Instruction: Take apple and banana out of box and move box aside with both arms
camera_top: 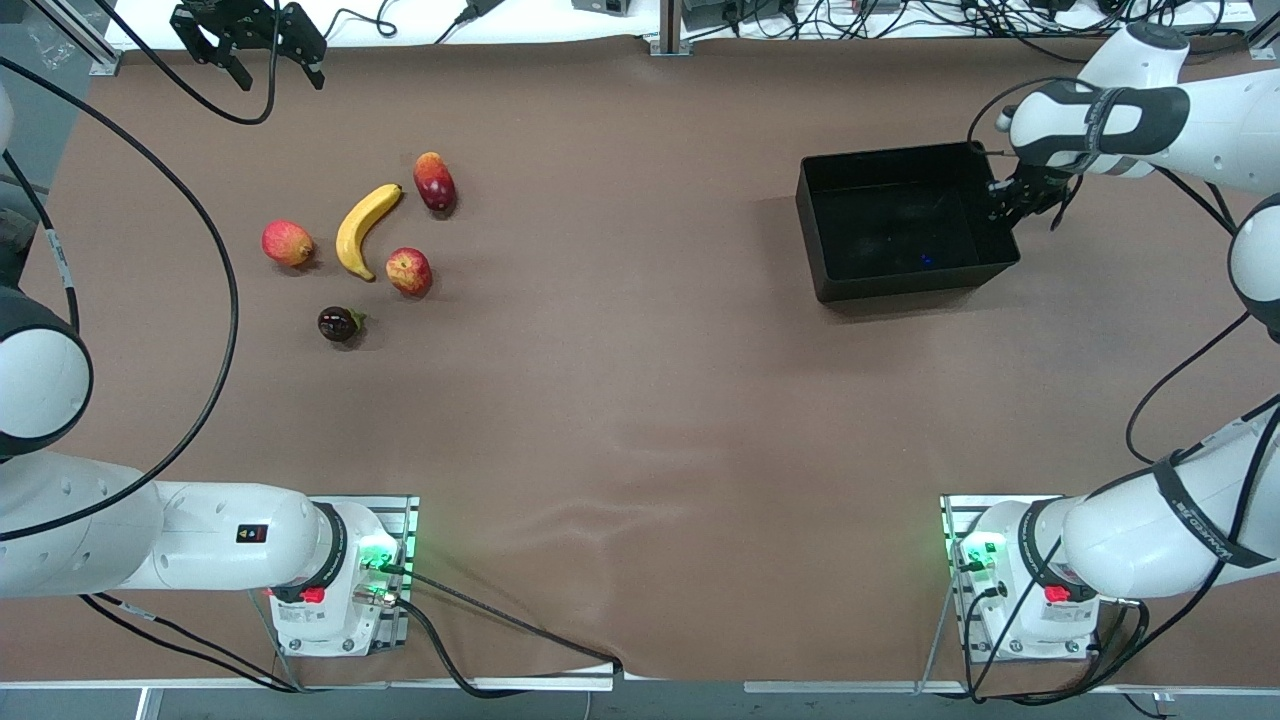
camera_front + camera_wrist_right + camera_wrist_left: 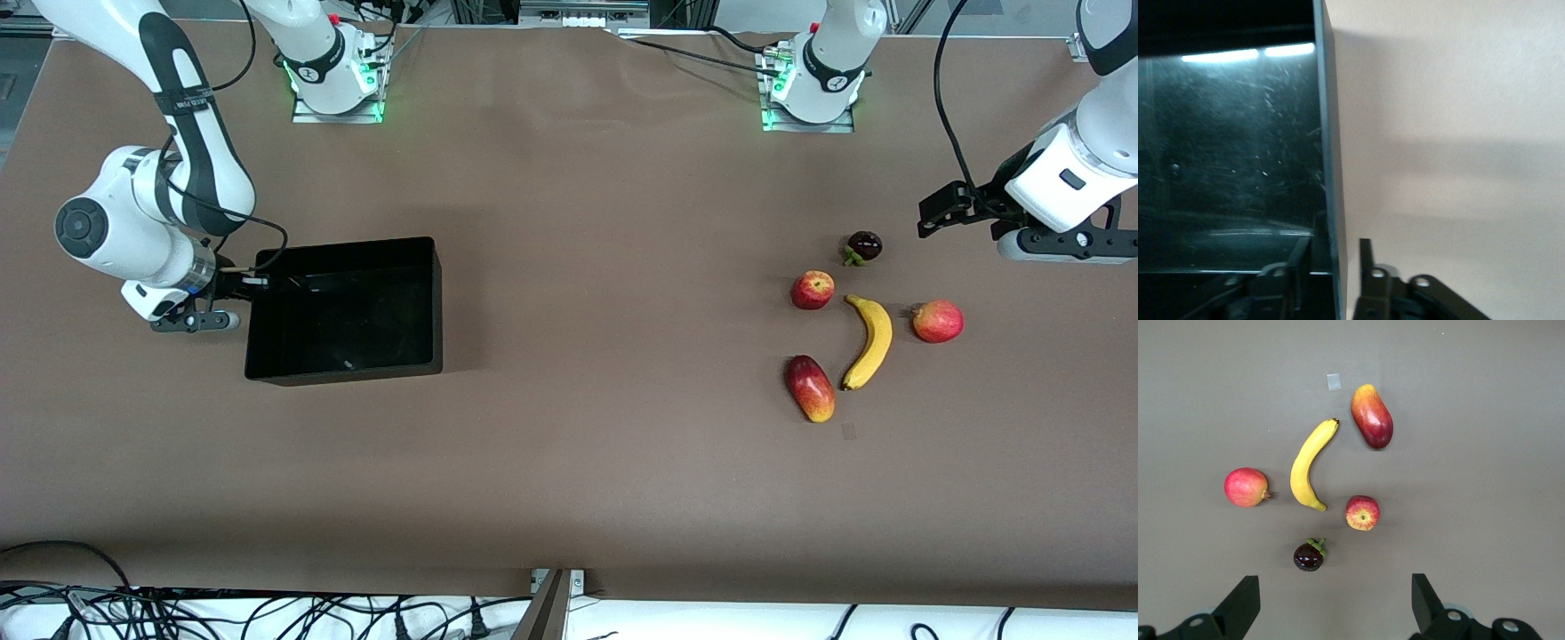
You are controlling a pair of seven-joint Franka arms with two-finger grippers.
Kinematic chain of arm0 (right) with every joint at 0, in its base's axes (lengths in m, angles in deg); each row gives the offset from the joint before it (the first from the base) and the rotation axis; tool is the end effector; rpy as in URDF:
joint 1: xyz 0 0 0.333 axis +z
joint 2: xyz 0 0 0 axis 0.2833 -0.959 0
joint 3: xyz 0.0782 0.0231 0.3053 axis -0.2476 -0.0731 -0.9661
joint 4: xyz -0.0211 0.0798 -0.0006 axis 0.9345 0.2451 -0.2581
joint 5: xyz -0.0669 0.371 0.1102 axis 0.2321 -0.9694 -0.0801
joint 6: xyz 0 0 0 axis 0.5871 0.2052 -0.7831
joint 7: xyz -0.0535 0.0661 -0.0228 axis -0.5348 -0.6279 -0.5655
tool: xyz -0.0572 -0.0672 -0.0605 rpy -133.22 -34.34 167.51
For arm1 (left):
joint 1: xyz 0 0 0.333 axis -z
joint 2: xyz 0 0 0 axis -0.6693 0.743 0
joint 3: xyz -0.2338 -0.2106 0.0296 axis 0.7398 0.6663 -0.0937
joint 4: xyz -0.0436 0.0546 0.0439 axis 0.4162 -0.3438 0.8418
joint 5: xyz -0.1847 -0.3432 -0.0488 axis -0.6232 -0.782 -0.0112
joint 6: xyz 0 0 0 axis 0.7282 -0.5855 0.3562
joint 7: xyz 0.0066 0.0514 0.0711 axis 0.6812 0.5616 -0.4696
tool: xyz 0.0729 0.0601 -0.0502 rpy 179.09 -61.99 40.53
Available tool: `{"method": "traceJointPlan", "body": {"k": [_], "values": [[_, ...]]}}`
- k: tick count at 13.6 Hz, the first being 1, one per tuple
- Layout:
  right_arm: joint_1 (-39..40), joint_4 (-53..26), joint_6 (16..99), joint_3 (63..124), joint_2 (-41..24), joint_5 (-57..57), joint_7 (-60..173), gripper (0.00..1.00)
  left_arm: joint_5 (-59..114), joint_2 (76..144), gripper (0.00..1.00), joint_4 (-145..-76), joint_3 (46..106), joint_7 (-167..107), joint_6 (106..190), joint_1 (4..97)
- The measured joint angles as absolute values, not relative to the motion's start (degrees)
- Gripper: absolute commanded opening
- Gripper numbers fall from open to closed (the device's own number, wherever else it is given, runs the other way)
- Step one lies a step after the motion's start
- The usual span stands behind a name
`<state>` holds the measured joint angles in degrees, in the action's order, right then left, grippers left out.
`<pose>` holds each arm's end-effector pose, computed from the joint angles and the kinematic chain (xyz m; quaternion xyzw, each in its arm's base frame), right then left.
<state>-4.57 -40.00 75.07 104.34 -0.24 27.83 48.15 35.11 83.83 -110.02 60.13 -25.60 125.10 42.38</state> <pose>0.5467 -0.0368 0.2640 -0.9981 -0.0260 0.0500 0.0254 0.5499 -0.0293 0.5656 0.9994 -0.0029 -0.0336 0.0101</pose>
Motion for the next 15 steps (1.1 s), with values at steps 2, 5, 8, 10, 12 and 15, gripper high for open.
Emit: {"method": "traceJointPlan", "body": {"k": [2, 5, 8, 10, 12, 15], "values": [[-4.41, -35.02, 68.19, 104.16, 1.31, 27.83, 48.13, 1.00, 35.11, 83.84, 1.00, -110.03, 60.13, -25.60, 125.09, 42.38], [-3.90, -23.48, 56.05, 103.24, 3.29, 27.83, 48.13, 1.00, 35.12, 83.84, 1.00, -110.04, 60.13, -25.60, 125.09, 42.38], [-3.47, -15.32, 44.74, 102.09, 6.09, 28.17, 50.44, 1.00, 35.12, 83.84, 1.00, -110.06, 60.13, -25.60, 125.09, 42.37], [-3.44, -13.02, 40.15, 101.19, 9.08, 30.09, 50.86, 1.00, 35.12, 83.85, 1.00, -110.08, 60.13, -25.60, 125.09, 42.37], [-3.44, -12.58, 37.72, 100.08, 12.63, 31.99, 50.96, 1.00, 35.12, 83.85, 1.00, -110.08, 60.13, -25.60, 125.09, 42.37], [-3.39, -11.76, 37.39, 97.60, 14.47, 34.20, 51.18, 1.00, 35.12, 83.86, 1.00, -110.09, 60.13, -25.60, 125.09, 42.37]]}}
